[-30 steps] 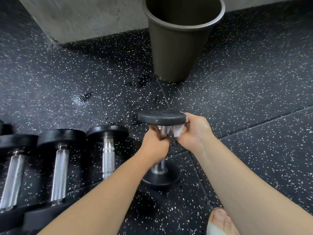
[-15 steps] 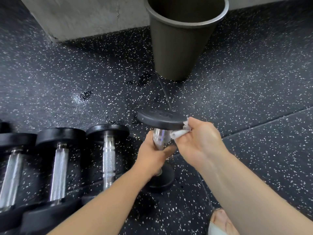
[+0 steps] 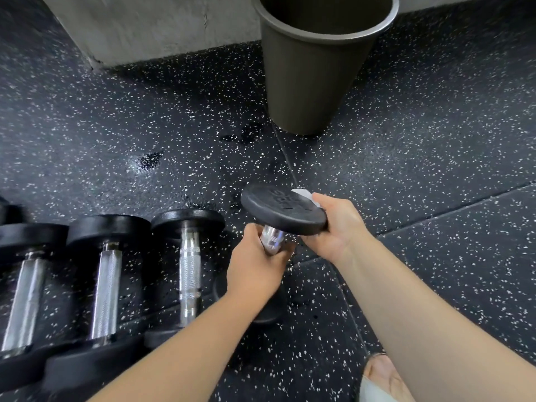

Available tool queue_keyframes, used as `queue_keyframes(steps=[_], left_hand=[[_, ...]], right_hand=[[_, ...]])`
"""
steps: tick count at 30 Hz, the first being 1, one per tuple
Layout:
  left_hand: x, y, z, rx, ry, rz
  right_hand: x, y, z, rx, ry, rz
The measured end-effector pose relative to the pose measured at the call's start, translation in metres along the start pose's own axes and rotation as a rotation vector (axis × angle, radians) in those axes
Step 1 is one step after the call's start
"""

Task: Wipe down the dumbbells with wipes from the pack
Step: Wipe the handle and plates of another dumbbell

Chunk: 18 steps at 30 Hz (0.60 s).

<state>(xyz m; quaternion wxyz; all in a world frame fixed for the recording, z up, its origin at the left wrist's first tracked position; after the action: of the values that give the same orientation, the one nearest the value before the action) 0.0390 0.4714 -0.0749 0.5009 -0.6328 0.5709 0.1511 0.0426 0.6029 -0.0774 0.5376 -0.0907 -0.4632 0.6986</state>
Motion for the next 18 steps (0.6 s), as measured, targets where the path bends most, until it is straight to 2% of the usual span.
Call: queue_keyframes(steps=[4, 7, 12, 18], left_hand=[[-0.01, -0.012, 0.001, -0.066, 0.128, 0.069], [-0.012, -0.008, 0.009, -0.008, -0.008, 0.079], [-0.016, -0.008, 0.025, 0.06, -0.244, 0.025], [-0.007, -0.002, 0.025, 0.088, -0.294, 0.005]], right_hand=[[-0.002, -0.007, -0.013, -0.06, 0.03, -0.049], [0.004, -0.015, -0.013, -0.087, 0.071, -0.085], [0.014, -0.027, -0.005, -0.033, 0.222, -0.101], [0.002, -0.037, 0.0, 0.067, 0.182, -0.027]])
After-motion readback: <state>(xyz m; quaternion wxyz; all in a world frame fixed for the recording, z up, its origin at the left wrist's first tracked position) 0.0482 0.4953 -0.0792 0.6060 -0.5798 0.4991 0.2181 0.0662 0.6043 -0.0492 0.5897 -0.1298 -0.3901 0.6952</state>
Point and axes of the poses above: each hand's wrist, its own y-axis towards the middle knuckle, its own z-axis out of the palm, x = y × z, the point moved 10 cm from there along y, towards the middle knuckle, and after that the axes turned 7 degrees about x, right-handed, at the moved point
